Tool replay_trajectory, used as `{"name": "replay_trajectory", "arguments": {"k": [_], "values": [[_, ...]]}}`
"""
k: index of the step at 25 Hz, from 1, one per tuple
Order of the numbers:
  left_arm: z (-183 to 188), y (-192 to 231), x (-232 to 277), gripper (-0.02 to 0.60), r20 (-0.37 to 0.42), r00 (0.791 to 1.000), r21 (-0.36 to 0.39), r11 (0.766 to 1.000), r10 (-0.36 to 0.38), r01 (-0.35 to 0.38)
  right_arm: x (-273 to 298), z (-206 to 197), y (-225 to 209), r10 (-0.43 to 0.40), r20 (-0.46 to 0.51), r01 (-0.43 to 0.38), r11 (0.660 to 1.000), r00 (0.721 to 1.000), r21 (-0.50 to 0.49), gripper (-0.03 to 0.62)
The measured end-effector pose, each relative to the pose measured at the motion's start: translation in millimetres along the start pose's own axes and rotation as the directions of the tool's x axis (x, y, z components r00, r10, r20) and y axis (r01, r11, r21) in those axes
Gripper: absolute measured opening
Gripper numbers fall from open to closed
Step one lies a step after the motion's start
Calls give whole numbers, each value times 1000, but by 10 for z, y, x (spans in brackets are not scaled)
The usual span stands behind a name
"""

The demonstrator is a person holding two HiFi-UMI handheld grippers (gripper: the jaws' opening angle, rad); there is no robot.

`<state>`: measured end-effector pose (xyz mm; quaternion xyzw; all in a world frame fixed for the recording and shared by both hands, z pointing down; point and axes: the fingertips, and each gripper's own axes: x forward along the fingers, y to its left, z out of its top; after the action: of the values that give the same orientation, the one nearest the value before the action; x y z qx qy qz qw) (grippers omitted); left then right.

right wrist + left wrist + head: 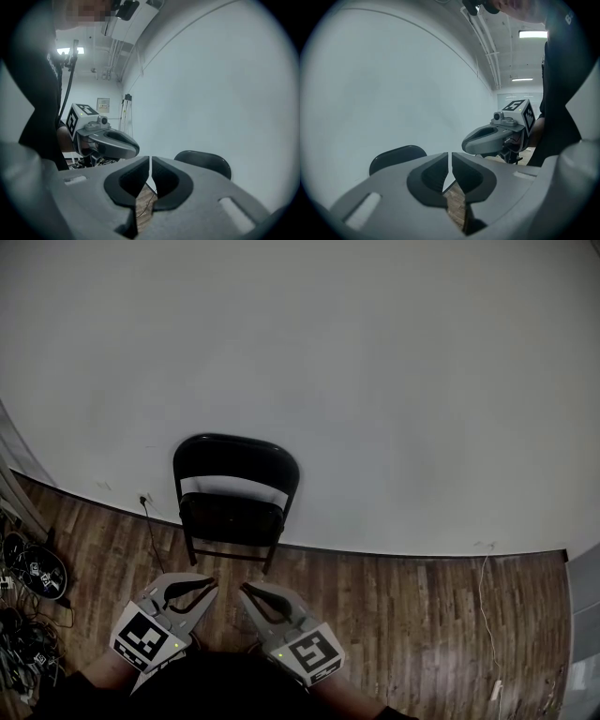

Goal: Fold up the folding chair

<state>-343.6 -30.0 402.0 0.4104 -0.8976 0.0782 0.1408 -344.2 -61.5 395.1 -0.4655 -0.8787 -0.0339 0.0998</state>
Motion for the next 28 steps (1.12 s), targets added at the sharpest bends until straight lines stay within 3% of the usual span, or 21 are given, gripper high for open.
{"name": "replay_trajectory", "arguments": {"k": [6, 16, 28], "values": [[63, -10, -11, 8, 20, 1000, 9, 1000, -10, 10, 3, 33, -39, -7, 19, 7, 1000, 1000, 10, 3], [-140, -22, 30, 3, -4, 1000, -10, 1000, -29, 29, 99, -358, -75, -29, -15, 30, 994, 999, 101, 3], [-201, -28, 27, 2, -3, 999, -20, 999, -37, 37, 131, -189, 11, 5, 50, -9, 997, 999, 81, 2]]}}
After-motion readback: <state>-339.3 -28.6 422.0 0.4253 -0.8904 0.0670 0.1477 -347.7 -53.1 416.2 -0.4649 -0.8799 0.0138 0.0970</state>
